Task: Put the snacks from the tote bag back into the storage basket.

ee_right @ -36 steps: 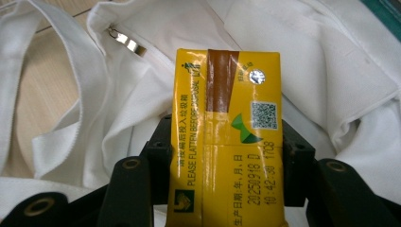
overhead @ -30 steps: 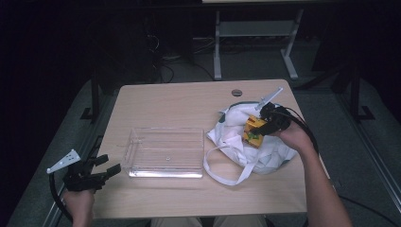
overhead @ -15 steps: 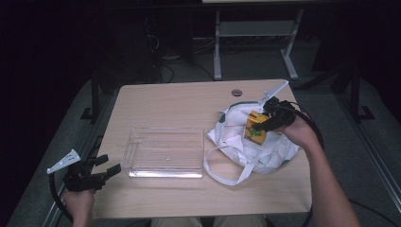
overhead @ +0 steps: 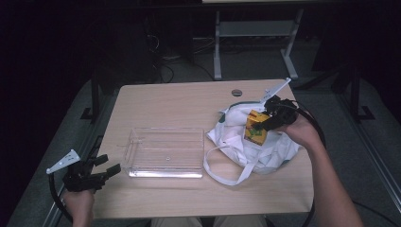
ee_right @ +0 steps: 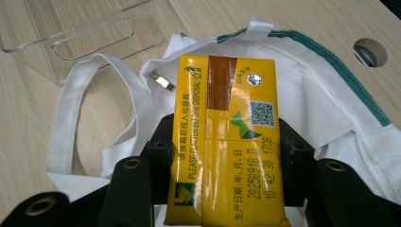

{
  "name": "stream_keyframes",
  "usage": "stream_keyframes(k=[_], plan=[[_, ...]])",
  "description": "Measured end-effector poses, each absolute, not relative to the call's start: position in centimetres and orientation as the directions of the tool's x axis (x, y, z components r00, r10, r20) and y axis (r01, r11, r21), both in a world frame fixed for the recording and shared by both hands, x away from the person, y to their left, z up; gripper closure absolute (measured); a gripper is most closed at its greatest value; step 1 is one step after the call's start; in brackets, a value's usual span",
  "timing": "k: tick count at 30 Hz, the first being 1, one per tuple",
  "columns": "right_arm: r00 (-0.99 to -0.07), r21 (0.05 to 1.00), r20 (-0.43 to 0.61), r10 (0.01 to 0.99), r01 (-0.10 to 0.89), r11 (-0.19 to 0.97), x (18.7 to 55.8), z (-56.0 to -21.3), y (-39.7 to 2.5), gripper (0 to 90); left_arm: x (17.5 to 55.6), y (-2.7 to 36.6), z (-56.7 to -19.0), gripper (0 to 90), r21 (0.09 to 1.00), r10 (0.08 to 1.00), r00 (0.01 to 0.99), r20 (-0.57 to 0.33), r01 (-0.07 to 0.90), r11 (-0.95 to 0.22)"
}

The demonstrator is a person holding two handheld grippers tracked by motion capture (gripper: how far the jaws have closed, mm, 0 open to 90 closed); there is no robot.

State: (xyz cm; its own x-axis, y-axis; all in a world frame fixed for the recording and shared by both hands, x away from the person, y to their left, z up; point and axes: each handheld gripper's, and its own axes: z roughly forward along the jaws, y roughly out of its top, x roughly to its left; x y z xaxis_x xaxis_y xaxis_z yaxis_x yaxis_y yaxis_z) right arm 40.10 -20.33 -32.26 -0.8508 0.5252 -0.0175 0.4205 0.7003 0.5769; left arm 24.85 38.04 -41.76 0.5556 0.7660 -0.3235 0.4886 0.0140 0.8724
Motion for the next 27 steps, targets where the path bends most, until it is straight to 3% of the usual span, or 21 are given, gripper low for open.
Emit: stream_keyframes(k=[27], plan=[[-0.894, 0.589, -0.057, 0.445, 0.33, 0.738, 38.7, -29.0, -17.9, 51.7, 24.8, 38.2, -41.7, 12.6, 0.872, 0.766, 0.553, -0.328, 0.49, 0.019]])
